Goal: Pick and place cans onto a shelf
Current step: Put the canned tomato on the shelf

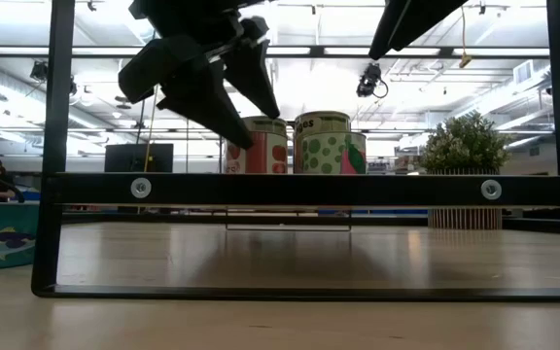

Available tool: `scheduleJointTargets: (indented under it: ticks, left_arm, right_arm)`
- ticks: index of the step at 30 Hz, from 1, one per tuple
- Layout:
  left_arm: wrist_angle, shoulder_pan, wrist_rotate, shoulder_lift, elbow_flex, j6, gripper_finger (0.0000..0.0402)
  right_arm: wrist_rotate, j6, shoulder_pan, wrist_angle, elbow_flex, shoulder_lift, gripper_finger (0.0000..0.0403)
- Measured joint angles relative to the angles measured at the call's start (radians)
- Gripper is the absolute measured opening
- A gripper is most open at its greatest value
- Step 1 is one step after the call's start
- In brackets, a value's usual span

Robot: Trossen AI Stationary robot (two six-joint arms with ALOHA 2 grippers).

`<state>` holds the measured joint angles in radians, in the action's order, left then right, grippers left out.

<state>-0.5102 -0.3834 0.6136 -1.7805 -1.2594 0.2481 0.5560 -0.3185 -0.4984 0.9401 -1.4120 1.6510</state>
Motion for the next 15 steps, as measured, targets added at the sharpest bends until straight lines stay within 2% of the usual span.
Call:
scheduleJointTargets:
  ticks: [7,12,15]
  left_arm:
    - [0.004,-0.028,0.025,0.014,0.000,-0.001,0.0352]
    - [-0.021,-0.075,0.117,0.017,0.001,-0.033,0.0352]
    - [0.006,-0.079,0.146,0.017,0.020,-0.072,0.0352]
  right_arm:
    - [0.002,-0.020,-0.003,-0.019,0.012,0.000,0.0341]
    - [0.006,-0.023,-0.007,-0.148,0.128,0.000,0.0341]
    - [0.051,-0.019,-0.007,-0.233,0.208,0.001,0.0341]
